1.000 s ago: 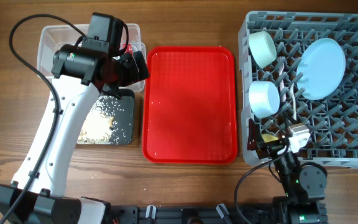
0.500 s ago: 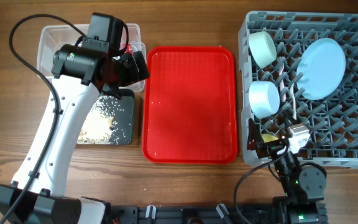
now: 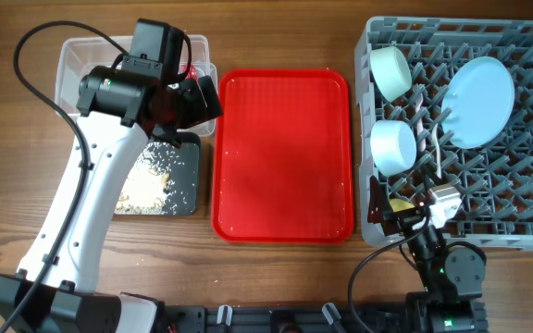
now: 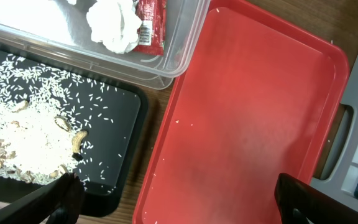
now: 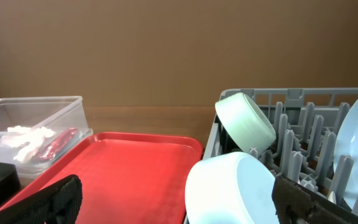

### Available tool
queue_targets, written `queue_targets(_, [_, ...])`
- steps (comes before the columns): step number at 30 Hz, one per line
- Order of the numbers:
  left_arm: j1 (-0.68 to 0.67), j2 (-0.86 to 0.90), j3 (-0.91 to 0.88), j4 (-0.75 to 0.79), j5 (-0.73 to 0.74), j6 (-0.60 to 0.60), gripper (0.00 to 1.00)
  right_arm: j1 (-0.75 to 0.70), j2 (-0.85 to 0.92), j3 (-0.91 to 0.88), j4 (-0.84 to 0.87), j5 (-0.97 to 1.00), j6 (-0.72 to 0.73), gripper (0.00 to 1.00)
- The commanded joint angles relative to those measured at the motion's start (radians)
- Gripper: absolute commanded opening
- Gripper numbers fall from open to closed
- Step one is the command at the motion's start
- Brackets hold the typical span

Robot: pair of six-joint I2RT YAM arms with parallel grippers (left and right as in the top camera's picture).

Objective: Sort waste into correct bins and load items into the dishwasher rack

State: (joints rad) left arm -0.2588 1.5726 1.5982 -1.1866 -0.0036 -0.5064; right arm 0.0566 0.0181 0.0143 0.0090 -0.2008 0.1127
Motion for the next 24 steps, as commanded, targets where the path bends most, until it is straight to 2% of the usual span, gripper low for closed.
queue_targets(1, [0.004, -0.007, 0.010, 0.000, -0.017, 0.004, 1.00, 0.006, -0.013, -0.009, 0.008, 0.013, 0.020, 1.00])
queue_targets(10, [0.004, -0.007, 0.010, 0.000, -0.016, 0.004, 1.00, 0.006, -0.013, -0.009, 0.007, 0.013, 0.020, 1.00])
queue_targets(16, [0.004, -0.079, 0.010, -0.023, -0.112, 0.005, 1.00, 0.006, -0.013, -0.009, 0.007, 0.013, 0.020, 1.00])
queue_targets(19, [0.007, -0.146, -0.009, 0.068, -0.105, 0.072, 1.00, 0.006, -0.013, -0.009, 0.007, 0.013, 0.020, 1.00])
queue_targets(24, [0.029, -0.281, -0.123, 0.268, 0.012, 0.239, 1.00, 0.006, -0.013, -0.009, 0.007, 0.013, 0.020, 1.00])
